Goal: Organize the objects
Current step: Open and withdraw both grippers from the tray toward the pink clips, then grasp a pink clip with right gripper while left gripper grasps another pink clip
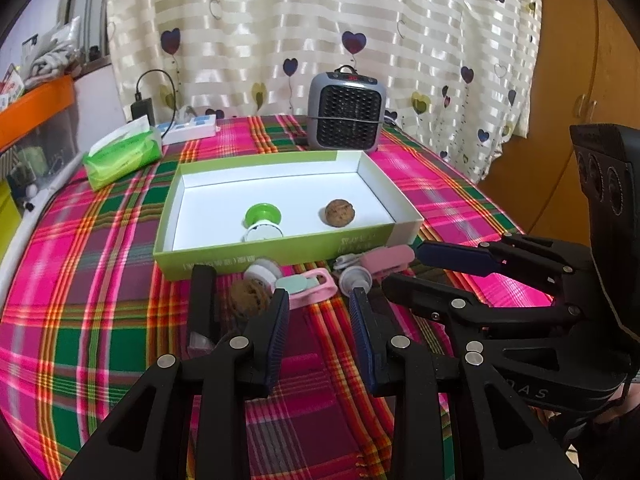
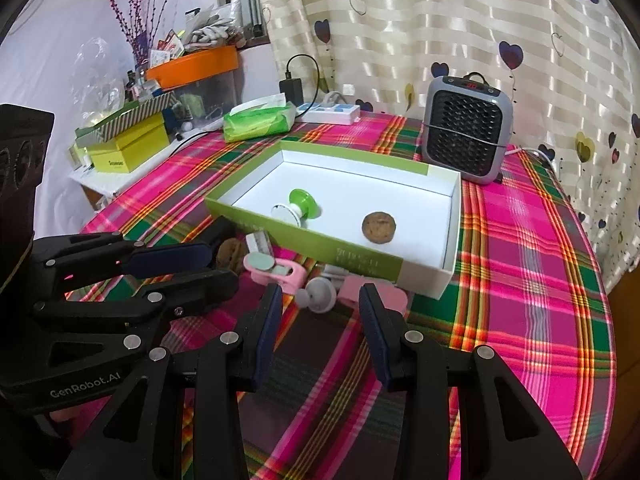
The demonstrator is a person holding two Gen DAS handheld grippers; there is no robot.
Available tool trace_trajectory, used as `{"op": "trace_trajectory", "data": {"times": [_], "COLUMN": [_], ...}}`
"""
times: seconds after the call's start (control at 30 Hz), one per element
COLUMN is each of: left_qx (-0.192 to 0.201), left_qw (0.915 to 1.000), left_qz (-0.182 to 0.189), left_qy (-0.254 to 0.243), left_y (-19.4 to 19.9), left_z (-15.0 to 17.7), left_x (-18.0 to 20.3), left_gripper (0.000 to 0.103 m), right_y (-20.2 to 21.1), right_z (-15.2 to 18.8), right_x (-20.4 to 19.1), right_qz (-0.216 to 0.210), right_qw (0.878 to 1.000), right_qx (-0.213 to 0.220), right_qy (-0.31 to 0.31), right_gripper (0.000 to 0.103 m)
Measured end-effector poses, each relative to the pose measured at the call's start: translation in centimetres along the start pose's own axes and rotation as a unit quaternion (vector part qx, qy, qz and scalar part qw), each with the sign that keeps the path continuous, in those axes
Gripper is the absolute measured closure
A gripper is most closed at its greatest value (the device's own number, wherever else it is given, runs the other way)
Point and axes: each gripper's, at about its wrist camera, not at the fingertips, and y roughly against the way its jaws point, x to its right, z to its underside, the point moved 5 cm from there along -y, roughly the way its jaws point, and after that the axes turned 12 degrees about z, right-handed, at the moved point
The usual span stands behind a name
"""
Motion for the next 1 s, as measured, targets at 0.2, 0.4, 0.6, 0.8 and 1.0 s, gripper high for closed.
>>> {"op": "trace_trajectory", "data": {"times": [0.2,0.4,0.6,0.8,1.0], "left_qx": [-0.004,-0.011,-0.015,-0.016,-0.019], "left_qw": [1.0000,0.9999,0.9998,0.9998,0.9997], "left_qz": [0.004,0.007,0.009,0.010,0.011], "left_qy": [0.002,-0.002,0.000,0.005,0.010], "left_y": [-0.3,-0.7,-0.9,-1.2,-1.6], "left_z": [0.4,0.7,0.8,0.9,0.9], "left_x": [0.2,0.4,0.3,0.1,-0.2], "left_gripper": [0.075,0.075,0.075,0.075,0.075], "right_y": [-0.1,-0.2,-0.4,-1.5,-2.9], "right_z": [0.4,0.6,0.5,0.6,0.8], "right_x": [0.1,0.4,0.7,1.9,3.2], "right_qz": [-0.002,-0.004,-0.010,0.000,0.012], "right_qw": [1.000,1.000,1.000,1.000,0.999], "right_qx": [-0.003,-0.004,-0.003,-0.014,-0.031], "right_qy": [-0.002,-0.006,0.000,0.013,0.030], "right_gripper": [0.062,0.062,0.062,0.062,0.062]}}
